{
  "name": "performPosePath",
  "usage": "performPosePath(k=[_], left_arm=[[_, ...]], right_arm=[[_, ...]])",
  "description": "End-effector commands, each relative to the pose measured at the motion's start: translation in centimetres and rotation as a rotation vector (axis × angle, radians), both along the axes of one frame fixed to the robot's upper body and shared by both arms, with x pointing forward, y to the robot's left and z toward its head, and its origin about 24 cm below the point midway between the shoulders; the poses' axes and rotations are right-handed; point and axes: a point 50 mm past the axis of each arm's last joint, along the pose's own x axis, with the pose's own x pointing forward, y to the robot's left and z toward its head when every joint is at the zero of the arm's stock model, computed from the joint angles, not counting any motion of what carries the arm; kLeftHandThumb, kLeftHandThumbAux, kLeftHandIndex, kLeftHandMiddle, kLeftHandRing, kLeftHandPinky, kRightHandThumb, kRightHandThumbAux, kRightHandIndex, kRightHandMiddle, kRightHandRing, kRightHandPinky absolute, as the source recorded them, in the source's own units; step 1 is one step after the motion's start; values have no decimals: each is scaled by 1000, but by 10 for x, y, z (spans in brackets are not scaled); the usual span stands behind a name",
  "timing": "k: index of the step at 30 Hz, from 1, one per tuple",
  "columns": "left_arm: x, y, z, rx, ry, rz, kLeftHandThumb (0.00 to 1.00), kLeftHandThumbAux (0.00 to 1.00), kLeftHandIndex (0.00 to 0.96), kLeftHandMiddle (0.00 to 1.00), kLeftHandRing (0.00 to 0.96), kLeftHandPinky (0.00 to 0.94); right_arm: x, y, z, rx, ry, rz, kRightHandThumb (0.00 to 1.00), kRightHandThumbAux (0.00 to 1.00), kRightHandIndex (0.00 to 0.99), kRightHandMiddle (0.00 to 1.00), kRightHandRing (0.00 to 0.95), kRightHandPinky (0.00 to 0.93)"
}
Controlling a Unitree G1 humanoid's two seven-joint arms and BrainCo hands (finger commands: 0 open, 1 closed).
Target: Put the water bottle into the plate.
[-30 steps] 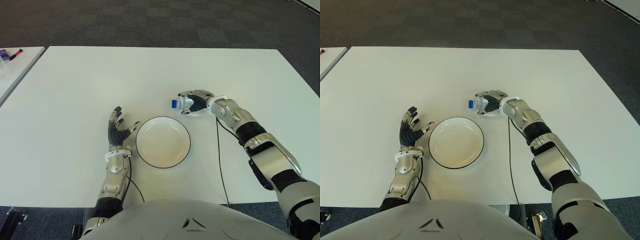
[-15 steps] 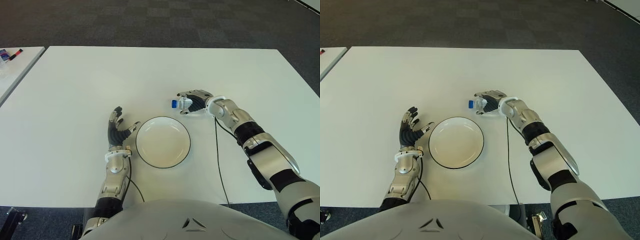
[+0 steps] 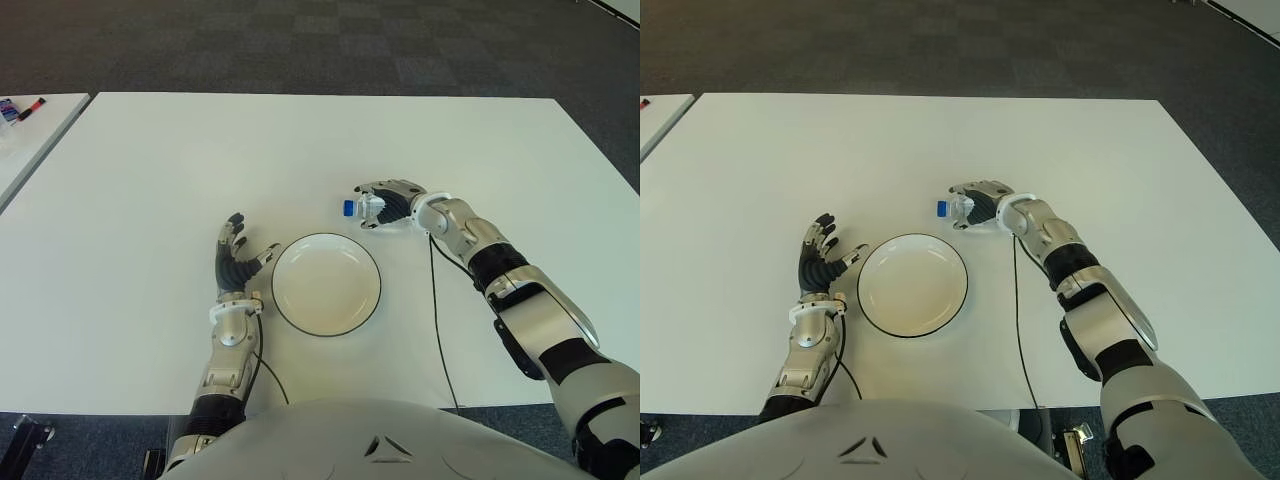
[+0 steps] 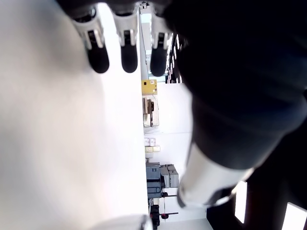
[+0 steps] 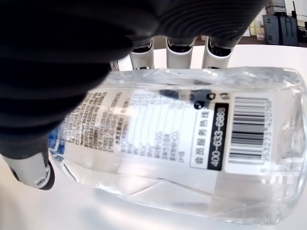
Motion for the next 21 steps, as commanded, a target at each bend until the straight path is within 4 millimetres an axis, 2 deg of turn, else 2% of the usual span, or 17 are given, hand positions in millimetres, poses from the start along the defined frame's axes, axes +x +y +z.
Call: performPosePath(k=[1,15,21], left_arm=[[-4,-8,-6,-40,46,-5,0,963,150,148,127,145],[-5,-8,-6,-30,47,-4,0,957,148,143,121,135],[-5,-8,-6,-28,43,-6,0,947,148,145,122,142]], right_arm=[[-1,1,-3,-6,5,-3,508,535,3,115,188,265],[0,0,-4,2,10,-14,490,538,0,60,148,253],[-1,0,-4,9,9,-14,485,540,0,47,124,216]])
